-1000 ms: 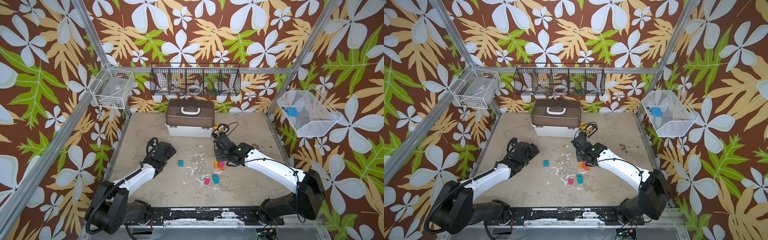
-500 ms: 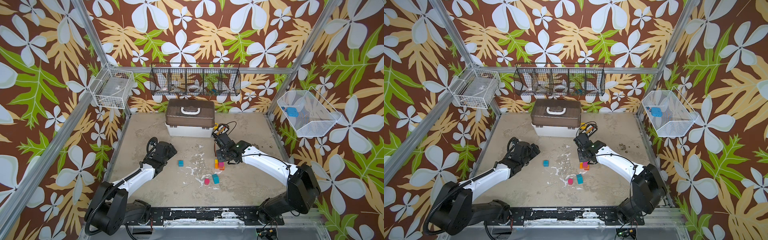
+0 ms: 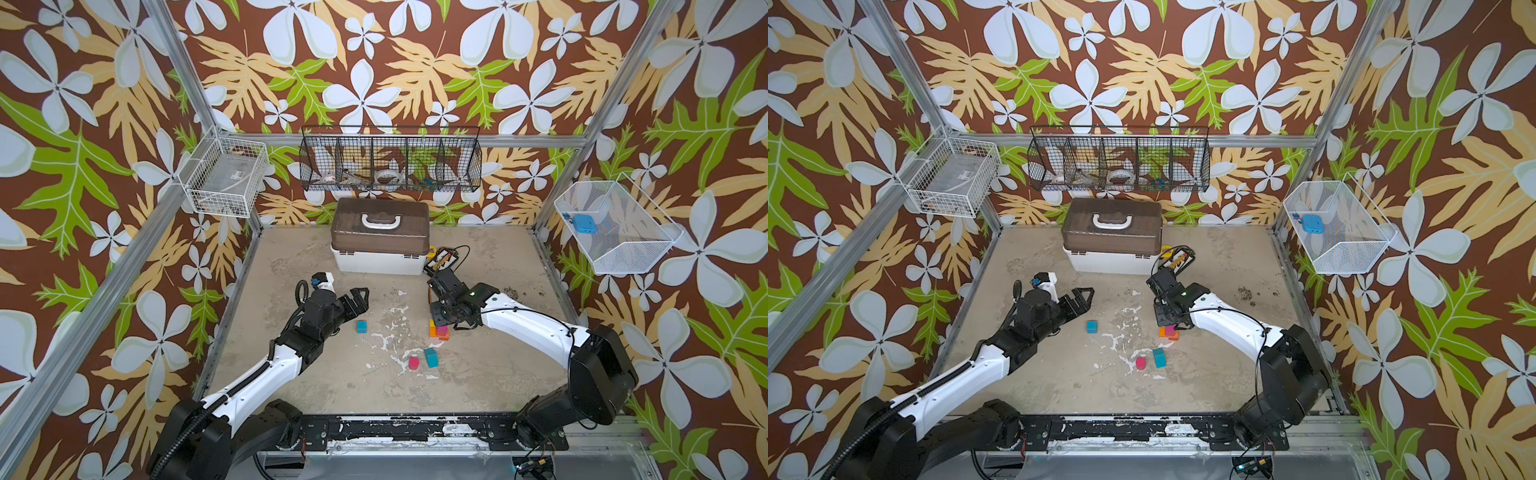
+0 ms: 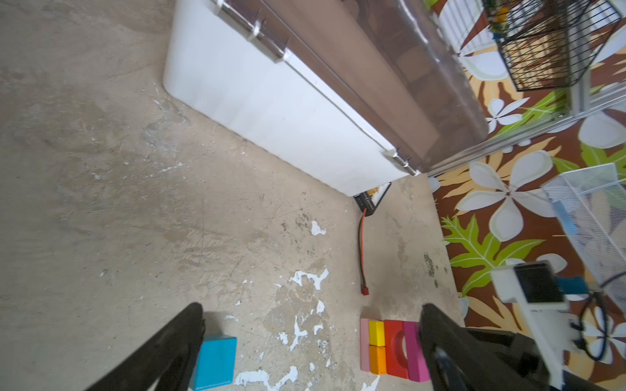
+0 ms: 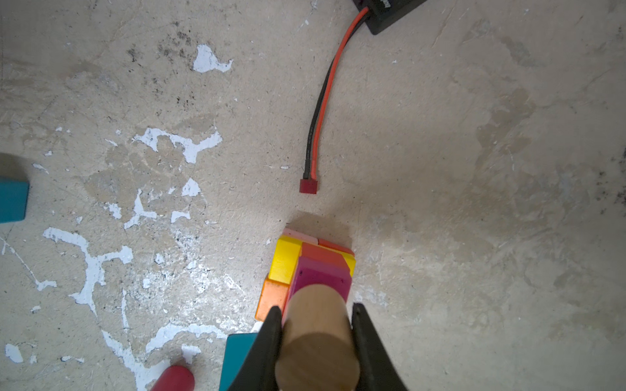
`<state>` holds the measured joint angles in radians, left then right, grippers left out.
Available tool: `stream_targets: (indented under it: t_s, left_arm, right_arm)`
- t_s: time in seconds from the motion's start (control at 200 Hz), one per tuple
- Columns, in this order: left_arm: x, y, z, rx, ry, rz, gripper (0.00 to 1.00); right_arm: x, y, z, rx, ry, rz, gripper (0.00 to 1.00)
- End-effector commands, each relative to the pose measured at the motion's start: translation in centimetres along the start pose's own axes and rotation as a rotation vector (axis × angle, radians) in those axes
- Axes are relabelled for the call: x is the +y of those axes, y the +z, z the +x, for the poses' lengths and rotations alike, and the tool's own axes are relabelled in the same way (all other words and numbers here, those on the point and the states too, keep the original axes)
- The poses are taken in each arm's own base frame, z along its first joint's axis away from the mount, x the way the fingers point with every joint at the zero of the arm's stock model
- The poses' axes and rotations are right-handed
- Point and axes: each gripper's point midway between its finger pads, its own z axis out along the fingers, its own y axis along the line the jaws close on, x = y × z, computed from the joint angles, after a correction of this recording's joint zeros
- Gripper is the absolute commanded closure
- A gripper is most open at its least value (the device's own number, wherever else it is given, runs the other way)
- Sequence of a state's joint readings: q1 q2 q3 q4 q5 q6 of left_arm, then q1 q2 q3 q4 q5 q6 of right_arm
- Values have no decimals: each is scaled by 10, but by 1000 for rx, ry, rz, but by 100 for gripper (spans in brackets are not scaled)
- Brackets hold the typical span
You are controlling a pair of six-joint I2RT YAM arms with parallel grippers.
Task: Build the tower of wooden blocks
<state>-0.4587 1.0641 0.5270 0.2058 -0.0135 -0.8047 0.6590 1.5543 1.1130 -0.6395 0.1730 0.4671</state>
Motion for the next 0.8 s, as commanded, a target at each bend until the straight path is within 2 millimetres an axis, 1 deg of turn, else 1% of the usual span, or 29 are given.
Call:
stream_targets:
  t_s: [0.0, 0.18, 0.47, 0.575, 0.796]
  left_arm:
    - [-16, -3, -3, -12, 28, 83, 0]
    - [-20, 0, 3, 15, 27, 113, 0]
    - [-21, -2, 2, 8, 26, 118, 0]
    - [-21, -3, 0, 0, 27, 120, 0]
    - [-20, -3, 1, 0, 26, 116, 0]
  right_arm:
    - [0, 2, -1, 0, 0, 0, 79]
    - [-4, 3, 0, 2, 10, 1, 78]
    - [-3, 5, 1, 6, 12, -4, 75]
    - [-3, 6, 1, 8, 14, -4, 71]
    - [-3, 4, 1, 6, 16, -8, 66]
